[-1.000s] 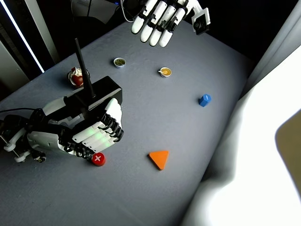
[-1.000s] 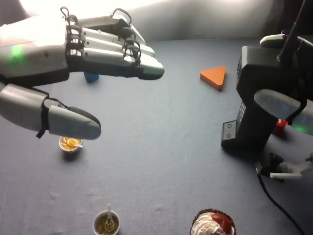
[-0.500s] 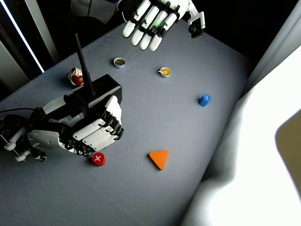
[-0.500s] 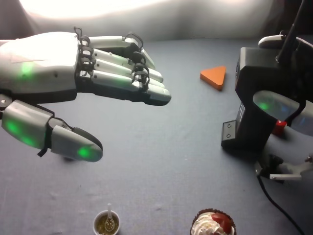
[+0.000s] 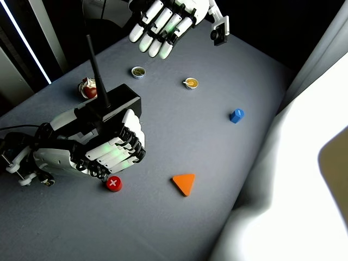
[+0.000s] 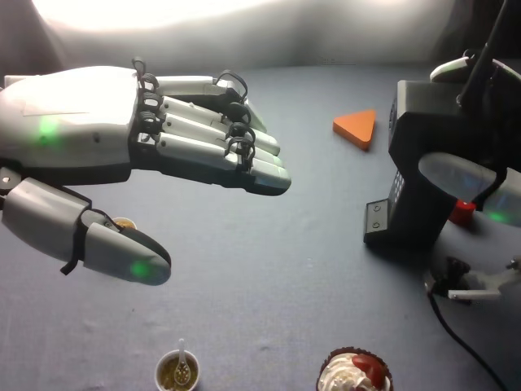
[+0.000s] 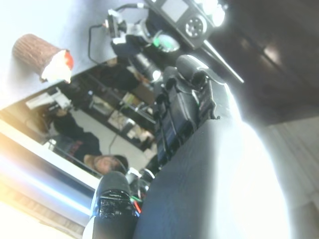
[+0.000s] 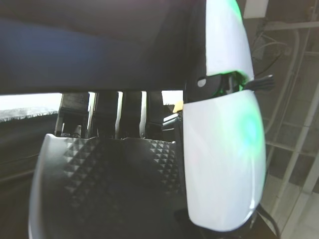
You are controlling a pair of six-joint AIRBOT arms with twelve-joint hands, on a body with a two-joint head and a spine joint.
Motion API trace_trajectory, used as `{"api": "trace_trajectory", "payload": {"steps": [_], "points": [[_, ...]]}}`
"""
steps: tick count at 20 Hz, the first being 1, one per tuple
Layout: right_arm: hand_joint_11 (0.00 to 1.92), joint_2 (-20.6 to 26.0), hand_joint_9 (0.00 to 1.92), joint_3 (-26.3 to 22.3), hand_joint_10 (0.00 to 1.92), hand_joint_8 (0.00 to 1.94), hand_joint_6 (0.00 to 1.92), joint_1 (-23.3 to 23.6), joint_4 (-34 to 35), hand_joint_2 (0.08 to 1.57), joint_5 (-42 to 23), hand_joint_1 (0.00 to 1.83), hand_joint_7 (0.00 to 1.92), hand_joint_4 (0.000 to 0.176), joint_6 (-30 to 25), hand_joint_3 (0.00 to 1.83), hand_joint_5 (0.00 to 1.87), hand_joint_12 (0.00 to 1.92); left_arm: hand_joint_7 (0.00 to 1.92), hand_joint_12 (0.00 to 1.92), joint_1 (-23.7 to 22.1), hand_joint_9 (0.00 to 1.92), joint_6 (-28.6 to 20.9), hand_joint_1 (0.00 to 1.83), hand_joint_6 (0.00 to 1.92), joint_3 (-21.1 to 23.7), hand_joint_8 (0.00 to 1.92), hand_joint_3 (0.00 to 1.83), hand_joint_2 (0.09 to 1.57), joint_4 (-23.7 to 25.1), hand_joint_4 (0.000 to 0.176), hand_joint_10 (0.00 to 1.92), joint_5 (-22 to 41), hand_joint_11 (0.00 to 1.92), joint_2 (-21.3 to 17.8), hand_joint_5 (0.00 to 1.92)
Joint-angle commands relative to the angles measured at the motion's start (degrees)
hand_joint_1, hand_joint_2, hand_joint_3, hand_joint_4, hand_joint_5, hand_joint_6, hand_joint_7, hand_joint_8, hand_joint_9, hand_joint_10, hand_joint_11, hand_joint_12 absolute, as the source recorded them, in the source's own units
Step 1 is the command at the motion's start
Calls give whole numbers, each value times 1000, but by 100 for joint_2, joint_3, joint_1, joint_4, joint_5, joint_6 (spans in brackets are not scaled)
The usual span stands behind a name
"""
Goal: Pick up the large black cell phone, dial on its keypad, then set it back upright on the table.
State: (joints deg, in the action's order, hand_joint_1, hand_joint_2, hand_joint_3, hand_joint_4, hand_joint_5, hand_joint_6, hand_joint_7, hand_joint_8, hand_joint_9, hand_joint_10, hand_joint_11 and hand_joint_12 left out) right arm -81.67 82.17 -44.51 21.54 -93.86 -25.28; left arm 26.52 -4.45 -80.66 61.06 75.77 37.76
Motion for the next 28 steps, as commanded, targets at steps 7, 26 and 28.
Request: {"api": "trace_trajectory", "payload": {"steps": [7,26,28], "points": [[455,45,801,20,122,5,61,46,-77,1186,-713,1157,805,0,-89,0,730,1076,419,918,-172,382,-24,0,5,79,4,2,1258,-507,0,5,389,0,15,317],[35,49,444,44,0,0,0,47,-86,1122,-713,863,453,0,-88,1,496,1004,408,890,-247,372,-25,0,1,179,2,0,1240,-483,0,4,339,0,5,311],[2,53,405,43,0,0,0,47,-86,1138,-713,782,427,0,-88,4,444,980,405,904,-269,372,-34,0,1,182,1,1,1248,-471,0,2,335,0,-1,309]]}}
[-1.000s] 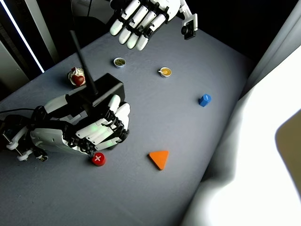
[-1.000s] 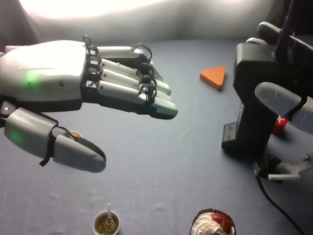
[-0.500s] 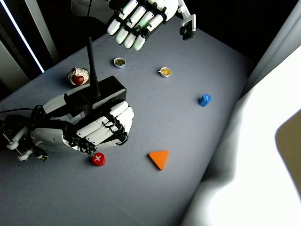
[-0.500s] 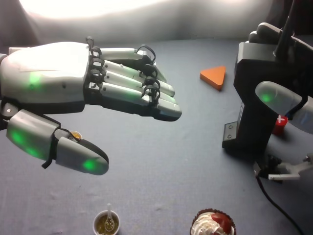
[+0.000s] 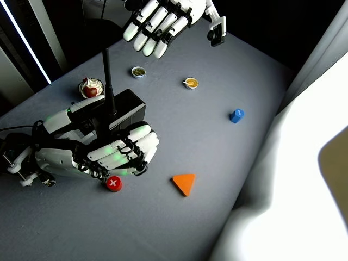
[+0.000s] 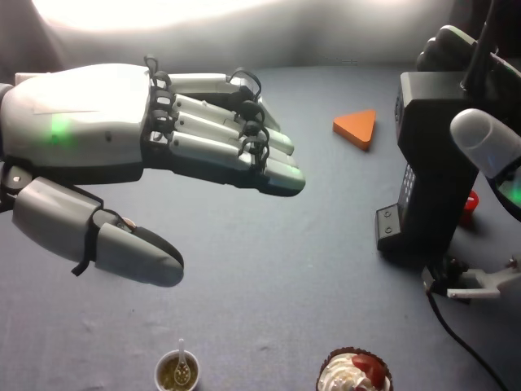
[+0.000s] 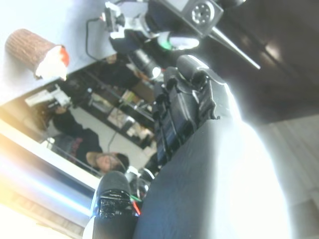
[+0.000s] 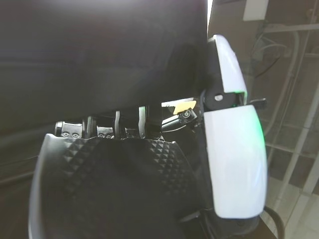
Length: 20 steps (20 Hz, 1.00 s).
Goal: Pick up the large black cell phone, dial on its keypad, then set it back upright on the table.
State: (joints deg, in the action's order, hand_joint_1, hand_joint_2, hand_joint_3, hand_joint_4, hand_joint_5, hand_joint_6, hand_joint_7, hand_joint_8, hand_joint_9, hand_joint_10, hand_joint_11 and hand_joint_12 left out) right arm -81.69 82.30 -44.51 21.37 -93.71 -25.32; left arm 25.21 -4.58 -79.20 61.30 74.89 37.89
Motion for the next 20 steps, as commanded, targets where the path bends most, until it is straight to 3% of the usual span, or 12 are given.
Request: {"api": "trace_trajectory", "payload": {"steps": [1,5,12,14,15,16,17,20], "points": [[0,57,348,30,0,0,0,47,-68,1170,-728,733,379,0,-84,11,398,882,410,907,-146,374,-25,0,2,48,3,0,1247,-494,0,3,414,0,-19,312],[0,58,337,30,2,0,1,47,-68,1116,-728,702,381,0,-84,0,370,868,411,906,-173,374,-63,0,1,80,2,2,1251,-447,0,3,410,0,-26,311],[0,58,265,32,0,0,0,47,-68,1183,-728,519,309,0,-84,6,295,768,398,868,-212,362,-94,0,0,92,0,0,1247,-394,0,0,396,1,-29,300],[0,58,163,34,0,0,0,47,-68,1142,-728,279,200,0,-84,0,176,512,398,857,-235,362,-98,0,2,102,1,0,1248,-385,0,1,379,1,-29,305],[0,58,79,34,0,1,0,47,-68,1128,-728,205,119,0,-84,0,100,288,399,854,-246,359,-99,0,3,105,1,0,1246,-382,0,0,369,0,-29,308],[0,58,79,34,0,1,0,47,-68,1128,-728,205,119,0,-84,0,100,288,399,854,-252,359,-101,0,3,110,1,0,1246,-379,0,0,369,0,-31,308],[0,58,7,33,0,0,0,47,-68,1083,-728,126,14,0,-84,0,12,37,395,837,-255,355,-106,0,2,113,3,2,1251,-374,0,2,367,2,-33,300],[0,58,0,31,0,0,0,47,-69,953,-728,264,0,0,-84,0,0,0,393,836,-263,351,-108,0,3,114,2,2,1252,-372,0,1,355,0,-33,298]]}}
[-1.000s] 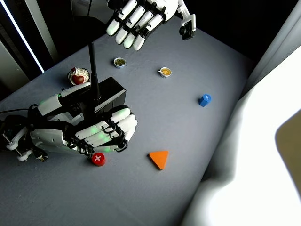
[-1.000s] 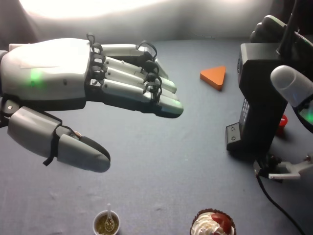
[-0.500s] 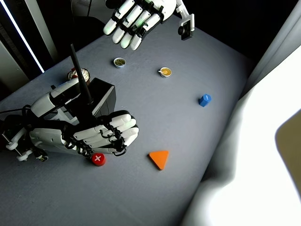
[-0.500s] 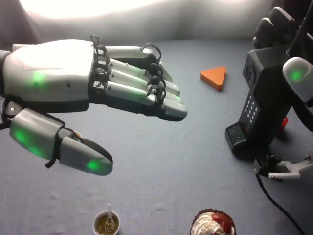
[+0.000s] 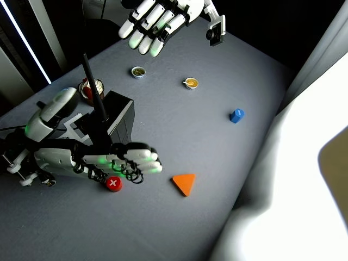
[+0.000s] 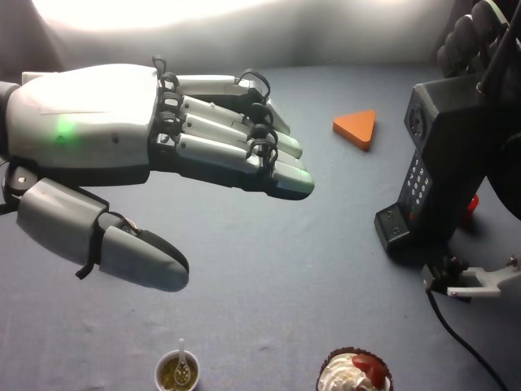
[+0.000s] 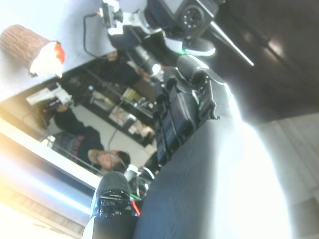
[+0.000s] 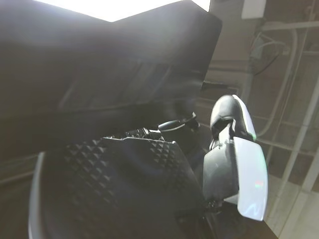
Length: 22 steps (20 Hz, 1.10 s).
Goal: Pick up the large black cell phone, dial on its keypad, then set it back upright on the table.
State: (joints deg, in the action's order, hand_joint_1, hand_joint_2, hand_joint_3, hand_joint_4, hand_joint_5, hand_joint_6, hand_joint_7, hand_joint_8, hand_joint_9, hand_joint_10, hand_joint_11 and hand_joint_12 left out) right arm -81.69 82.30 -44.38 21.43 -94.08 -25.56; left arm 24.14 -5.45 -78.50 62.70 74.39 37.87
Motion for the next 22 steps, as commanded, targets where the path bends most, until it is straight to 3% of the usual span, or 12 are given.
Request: {"api": "trace_trajectory", "payload": {"steps": [1,9,15,22], "points": [[0,58,0,27,0,0,0,34,-75,945,-691,249,0,0,-60,0,0,0,384,807,-160,343,-21,0,1,43,1,1,1252,-512,0,1,396,0,-31,292],[0,108,0,138,0,0,0,34,-76,937,-691,148,0,0,-61,0,0,0,390,806,-185,355,-33,0,7,94,6,1,1252,-498,0,7,413,0,-41,288],[0,303,0,102,0,0,0,27,-193,935,-691,172,0,0,-216,0,0,0,393,871,-204,367,-98,0,1,106,1,2,1265,-452,0,2,393,0,-56,296],[0,807,0,-164,0,0,0,73,-310,939,-691,158,0,0,-216,0,0,0,379,856,-259,353,-110,0,3,135,1,3,1271,-421,0,1,392,0,-95,284]]}}
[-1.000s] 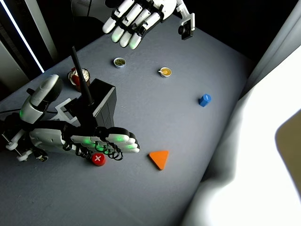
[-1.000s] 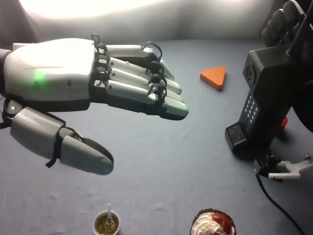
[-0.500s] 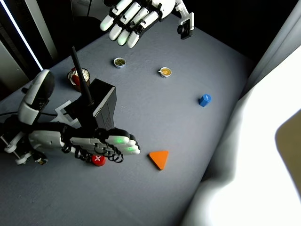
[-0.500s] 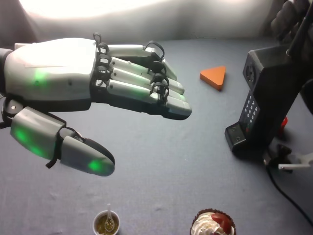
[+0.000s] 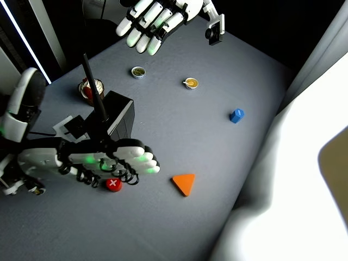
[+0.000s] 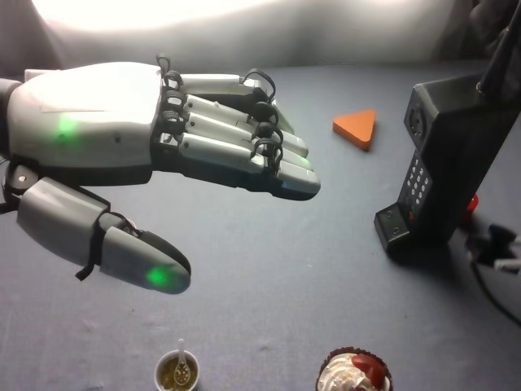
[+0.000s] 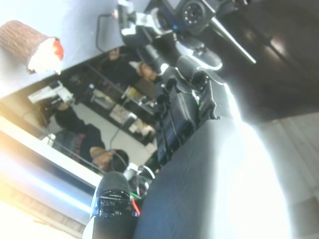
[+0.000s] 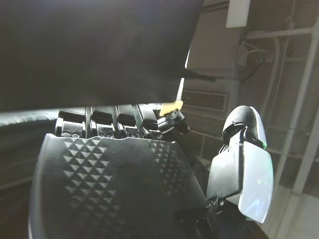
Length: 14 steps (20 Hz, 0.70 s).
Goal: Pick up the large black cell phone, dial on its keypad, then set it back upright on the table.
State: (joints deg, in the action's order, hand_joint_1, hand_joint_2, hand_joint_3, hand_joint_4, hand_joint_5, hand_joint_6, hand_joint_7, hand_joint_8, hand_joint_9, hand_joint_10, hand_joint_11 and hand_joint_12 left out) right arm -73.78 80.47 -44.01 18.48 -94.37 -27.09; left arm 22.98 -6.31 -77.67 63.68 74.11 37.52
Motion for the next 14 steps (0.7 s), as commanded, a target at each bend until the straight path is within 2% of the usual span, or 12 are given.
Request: {"api": "trace_trajectory", "payload": {"steps": [1,5,8,11,14], "points": [[0,148,0,-56,0,0,0,68,-43,934,-663,198,0,0,-63,0,0,0,388,854,-154,358,-27,0,4,42,5,4,1274,-518,0,3,415,0,-65,290],[0,734,0,-582,0,0,0,163,-85,949,-662,153,0,0,-62,5,0,0,396,850,-158,365,-31,0,5,47,6,0,1267,-516,0,5,415,10,-99,295],[0,1183,0,-1093,0,0,0,95,-116,930,-659,226,0,0,3,0,0,0,378,805,-157,343,-32,0,0,57,0,0,1264,-515,0,1,409,0,-99,281],[0,1595,0,-1564,0,0,0,85,-117,950,-654,209,0,0,55,4,0,0,379,775,-162,342,-34,0,1,45,1,0,1245,-515,0,1,404,0,-104,283],[0,2066,0,-1843,0,0,0,184,-130,968,-653,194,0,0,98,9,0,0,373,758,-174,337,-39,0,2,52,1,1,1251,-507,0,0,399,0,-117,276]]}}
